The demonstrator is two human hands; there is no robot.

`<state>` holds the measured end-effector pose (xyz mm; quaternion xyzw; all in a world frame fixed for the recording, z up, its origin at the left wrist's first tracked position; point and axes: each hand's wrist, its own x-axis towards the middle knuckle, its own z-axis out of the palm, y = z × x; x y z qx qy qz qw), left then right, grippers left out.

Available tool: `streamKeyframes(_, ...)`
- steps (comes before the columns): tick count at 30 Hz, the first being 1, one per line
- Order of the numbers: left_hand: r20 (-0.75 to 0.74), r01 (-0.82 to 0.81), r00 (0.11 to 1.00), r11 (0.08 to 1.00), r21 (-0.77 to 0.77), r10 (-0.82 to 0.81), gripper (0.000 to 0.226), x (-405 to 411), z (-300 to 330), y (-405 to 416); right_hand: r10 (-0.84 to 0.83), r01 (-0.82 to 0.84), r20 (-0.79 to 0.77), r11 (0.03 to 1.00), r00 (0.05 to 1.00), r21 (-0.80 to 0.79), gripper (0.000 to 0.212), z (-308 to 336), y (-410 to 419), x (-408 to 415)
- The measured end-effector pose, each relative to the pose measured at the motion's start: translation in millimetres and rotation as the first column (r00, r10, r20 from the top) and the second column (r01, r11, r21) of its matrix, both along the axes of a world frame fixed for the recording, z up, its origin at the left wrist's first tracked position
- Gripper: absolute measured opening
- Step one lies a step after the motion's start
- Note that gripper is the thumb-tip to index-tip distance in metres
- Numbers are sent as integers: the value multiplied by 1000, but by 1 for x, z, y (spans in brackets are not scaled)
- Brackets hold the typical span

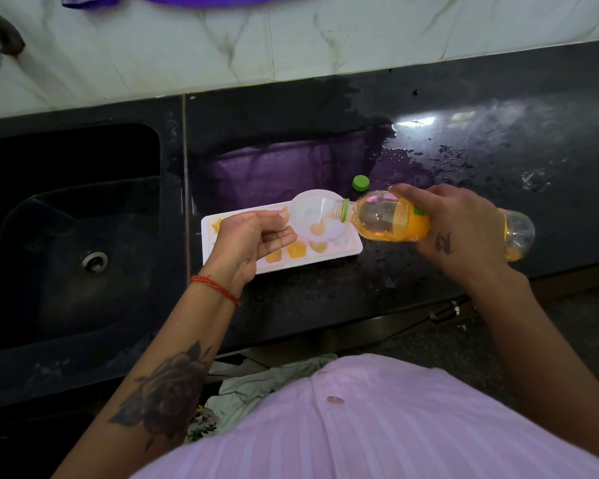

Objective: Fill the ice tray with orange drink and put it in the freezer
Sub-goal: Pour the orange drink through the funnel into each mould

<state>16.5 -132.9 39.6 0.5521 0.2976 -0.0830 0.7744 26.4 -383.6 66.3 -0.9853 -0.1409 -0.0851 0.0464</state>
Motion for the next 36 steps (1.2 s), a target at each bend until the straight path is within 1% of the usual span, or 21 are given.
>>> streamKeyframes(10,33,13,999,999,-29,-12,4,4,10,-5,-26,26,0,994,1000,106,67,8,-6,-2)
streamKeyframes(16,49,46,998,998,-36,-44,10,9,11,-18,-49,48,11,996,999,78,67,13,-14,-4)
streamKeyframes(27,9,74,997,997,7,-74,1,12,4,-29,-63,64,37,998,997,-19,69,7,-23,-3)
streamKeyframes(36,1,63,998,998,21,-63,2,11,4,-28,-56,57,51,998,997,-25,68,5,-21,-1)
